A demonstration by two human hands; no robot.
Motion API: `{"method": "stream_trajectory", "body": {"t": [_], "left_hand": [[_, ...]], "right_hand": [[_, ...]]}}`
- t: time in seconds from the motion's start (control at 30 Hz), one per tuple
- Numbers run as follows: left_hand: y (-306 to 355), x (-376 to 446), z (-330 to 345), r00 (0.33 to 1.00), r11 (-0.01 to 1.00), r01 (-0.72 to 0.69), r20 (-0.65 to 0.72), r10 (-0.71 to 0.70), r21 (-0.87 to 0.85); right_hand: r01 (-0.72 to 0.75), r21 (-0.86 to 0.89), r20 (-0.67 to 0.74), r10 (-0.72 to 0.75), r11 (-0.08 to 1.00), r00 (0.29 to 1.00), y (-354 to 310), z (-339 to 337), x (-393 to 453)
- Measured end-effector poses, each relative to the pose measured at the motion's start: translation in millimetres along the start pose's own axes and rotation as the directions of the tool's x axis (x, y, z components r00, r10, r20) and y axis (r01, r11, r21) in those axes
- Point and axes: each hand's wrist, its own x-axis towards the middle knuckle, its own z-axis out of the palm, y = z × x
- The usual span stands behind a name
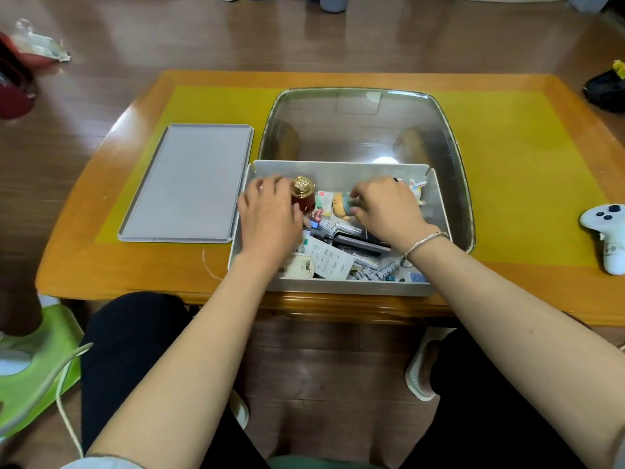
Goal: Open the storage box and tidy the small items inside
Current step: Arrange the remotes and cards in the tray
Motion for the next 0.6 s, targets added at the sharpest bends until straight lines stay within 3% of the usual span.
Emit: {"method": "stream_trajectory", "body": {"t": [0.13,0.33,0.6], "left_hand": [[-28,8,-2,0.993,0.993,0.111,0.022,-0.112,0.043],[-39,14,5,0.984,0.995,0.104,0.146,-0.103,0.003],[-43,14,11,0.985,0.997,0.079,0.155,-0.079,0.007]], "right_hand": [[0.091,0.013,0.021,-0.091,0.996,0.996,-21,14,26],[0.163,-0.097,0.182,-0.144,0.982,0.973,-31,25,44],[0.164,-0.134,0.17,-0.14,0.977,0.975,-33,26,41]]}}
